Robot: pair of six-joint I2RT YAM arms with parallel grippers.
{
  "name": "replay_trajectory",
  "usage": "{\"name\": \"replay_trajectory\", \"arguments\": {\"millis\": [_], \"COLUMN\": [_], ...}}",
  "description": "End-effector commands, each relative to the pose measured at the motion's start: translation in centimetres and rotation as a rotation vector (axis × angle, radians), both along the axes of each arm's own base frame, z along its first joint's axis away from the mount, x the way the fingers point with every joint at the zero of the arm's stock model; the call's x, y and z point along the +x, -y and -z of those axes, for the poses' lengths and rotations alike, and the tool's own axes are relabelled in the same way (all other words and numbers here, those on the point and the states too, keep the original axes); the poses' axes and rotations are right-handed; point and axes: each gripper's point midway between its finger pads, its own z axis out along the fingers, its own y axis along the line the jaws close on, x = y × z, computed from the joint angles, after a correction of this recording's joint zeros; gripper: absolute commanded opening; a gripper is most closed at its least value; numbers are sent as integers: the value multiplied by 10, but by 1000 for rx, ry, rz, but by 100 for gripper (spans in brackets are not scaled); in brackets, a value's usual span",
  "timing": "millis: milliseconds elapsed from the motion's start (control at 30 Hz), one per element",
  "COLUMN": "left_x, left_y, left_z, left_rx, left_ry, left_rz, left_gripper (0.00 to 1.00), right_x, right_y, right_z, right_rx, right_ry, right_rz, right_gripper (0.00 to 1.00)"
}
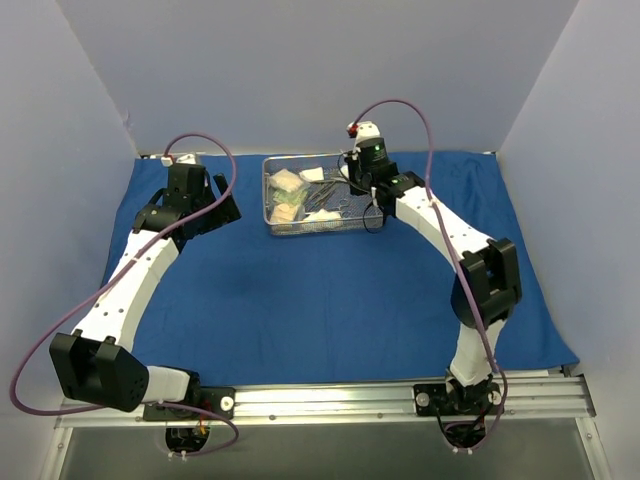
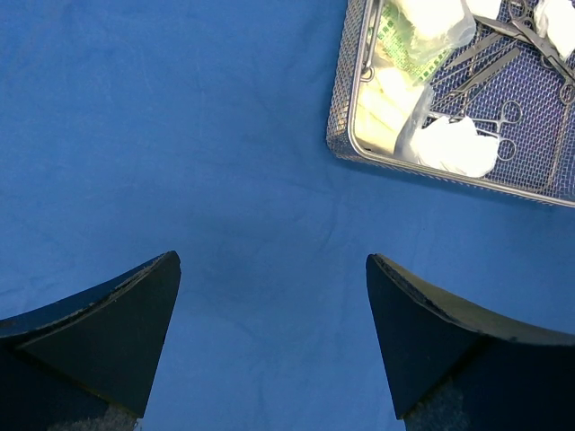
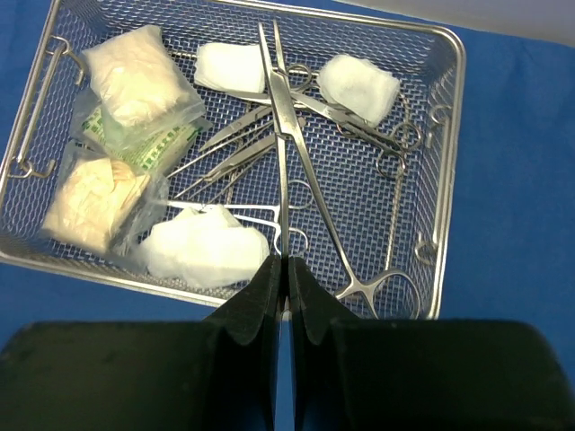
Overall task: Open and lay out the surgical kit
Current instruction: Pick up the medical item from the container, then place the medical item in the surgical kit.
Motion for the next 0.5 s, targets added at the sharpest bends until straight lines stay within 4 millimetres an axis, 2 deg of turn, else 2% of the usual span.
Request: {"name": "replay_trajectory", "arguments": {"millis": [0,33,67,233,267,300,367,400,433,467], "left_x": [-3,-3,-3,-3,-3,-4,-4,-5,-6,-6], "left_y": [4,5,5,10,12,14,16,19,21,22], "left_z": [-16,-17,-16,-17,-16,-13,-9,-9,-6,-5], "left_rx": [-35,-42,-43,-78,-86,-94,-103,-115,-121,-128], "left_ry": [50,50,49,54,51,47,40,40,34,31], "left_rz": [1,3,3,8,11,13,20,29,33,34], "left_gripper": [94,94,94,94,94,94,94,94,94,94], "right_x": [-17,-25,-34,-73,-82,-91,-108,-119,-127,-133], "right_y": [14,20,27,63,71,80,92,100,104,112], "right_z": [-34,-46,-33,-24,-28,-14,-5,12,19,17], "right_rx": [56,69,59,66,68,41,37,17,25,39], "right_ry": [63,83,57,33,36,10,-26,-63,-85,-82], "right_rz": [74,91,106,242,260,289,329,346,369,383], "right_gripper": [0,0,0,0,0,0,0,0,0,0]}}
